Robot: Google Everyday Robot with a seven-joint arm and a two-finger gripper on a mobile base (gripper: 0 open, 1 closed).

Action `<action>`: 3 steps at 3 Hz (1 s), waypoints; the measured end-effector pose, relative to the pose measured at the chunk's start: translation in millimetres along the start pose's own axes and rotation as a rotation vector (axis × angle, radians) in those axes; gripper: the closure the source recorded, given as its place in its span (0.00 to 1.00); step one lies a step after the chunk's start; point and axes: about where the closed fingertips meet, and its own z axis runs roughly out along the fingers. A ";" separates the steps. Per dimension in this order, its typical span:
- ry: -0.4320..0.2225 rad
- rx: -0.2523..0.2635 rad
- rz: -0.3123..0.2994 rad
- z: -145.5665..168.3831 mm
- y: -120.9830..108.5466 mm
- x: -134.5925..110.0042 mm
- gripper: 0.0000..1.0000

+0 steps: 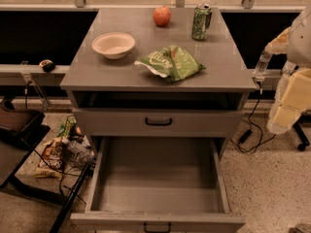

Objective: Close middle drawer

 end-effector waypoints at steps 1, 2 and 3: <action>0.000 0.000 0.000 0.0 0.0 0.0 0.00; 0.041 0.008 0.055 -1.9 20.4 16.1 0.00; 0.118 0.031 0.169 -1.0 67.6 55.9 0.00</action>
Offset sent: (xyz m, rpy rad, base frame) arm -0.0830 -0.0363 -0.0271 -0.0859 0.0601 -0.2205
